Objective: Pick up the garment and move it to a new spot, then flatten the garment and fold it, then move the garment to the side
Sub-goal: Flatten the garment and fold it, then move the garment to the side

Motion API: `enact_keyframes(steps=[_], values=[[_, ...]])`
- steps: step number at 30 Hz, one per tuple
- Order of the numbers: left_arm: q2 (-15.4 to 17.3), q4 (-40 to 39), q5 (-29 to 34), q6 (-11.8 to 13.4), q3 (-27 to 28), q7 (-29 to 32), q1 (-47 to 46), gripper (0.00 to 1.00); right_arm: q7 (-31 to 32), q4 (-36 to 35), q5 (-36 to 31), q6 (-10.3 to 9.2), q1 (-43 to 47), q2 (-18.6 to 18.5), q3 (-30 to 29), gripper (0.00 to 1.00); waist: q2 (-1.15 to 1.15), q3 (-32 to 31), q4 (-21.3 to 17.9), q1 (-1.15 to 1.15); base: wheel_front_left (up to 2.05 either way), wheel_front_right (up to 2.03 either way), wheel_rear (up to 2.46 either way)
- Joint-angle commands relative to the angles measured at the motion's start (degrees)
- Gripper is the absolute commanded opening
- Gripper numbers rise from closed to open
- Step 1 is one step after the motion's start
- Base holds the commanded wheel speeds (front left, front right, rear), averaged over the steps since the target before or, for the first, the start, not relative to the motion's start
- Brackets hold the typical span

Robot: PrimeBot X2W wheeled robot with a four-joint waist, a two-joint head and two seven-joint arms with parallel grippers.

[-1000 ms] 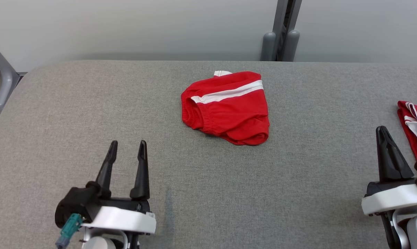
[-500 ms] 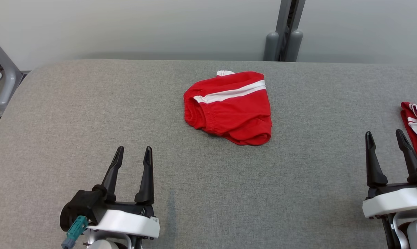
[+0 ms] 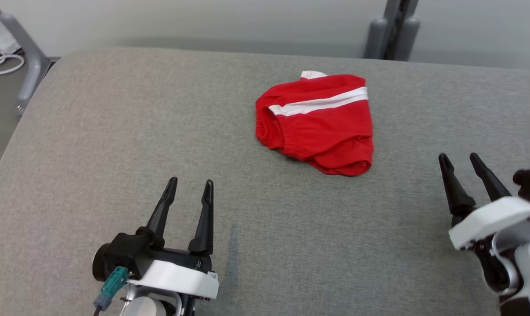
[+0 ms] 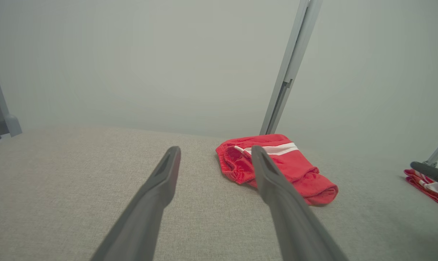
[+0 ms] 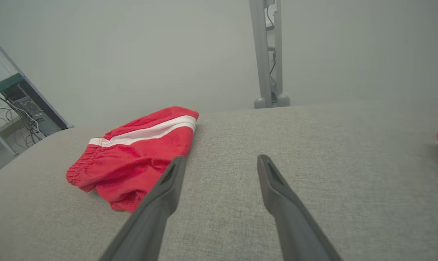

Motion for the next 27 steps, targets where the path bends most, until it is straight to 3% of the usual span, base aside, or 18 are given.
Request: enact_keyframes(steps=[1, 6, 11, 22, 27], values=[[0.2, 0.0, 0.2, -0.2, -0.6, 0.0, -1.4, 1.0, 4.1, 1.1, 5.5, 0.0, -3.1, -2.2, 2.3, 1.0, 0.0, 2.1, 2.2, 0.0, 0.0, 0.0, 0.0], [0.2, -0.2, -0.3, 0.2, -2.3, 0.0, -2.7, 1.0, 14.8, 3.7, 20.3, 0.0, -9.6, -5.3, 3.7, 1.0, 0.0, 4.8, 5.6, 0.0, 0.0, 0.0, 0.0], [0.2, -0.3, -1.1, 0.3, -3.4, 0.0, -3.3, 1.0, 21.6, 6.5, 27.1, 0.0, -13.6, -7.9, 4.7, 1.0, 0.0, 6.7, 8.2, 0.0, 0.0, 0.0, 0.0], [0.2, 0.0, -1.9, 0.9, -5.9, 0.1, -4.7, 1.0, 32.9, 16.1, 34.6, 0.0, -23.1, -10.0, 6.6, 1.0, 0.0, 10.5, 13.5, 0.0, 0.0, 0.0, 0.0], [0.2, -0.2, -1.9, 1.3, -6.8, 0.1, -4.8, 1.0, 35.2, 20.5, 36.1, 0.0, -26.2, -8.1, 7.5, 1.0, 0.0, 11.9, 15.4, 0.0, 0.0, 0.0, 0.0]])
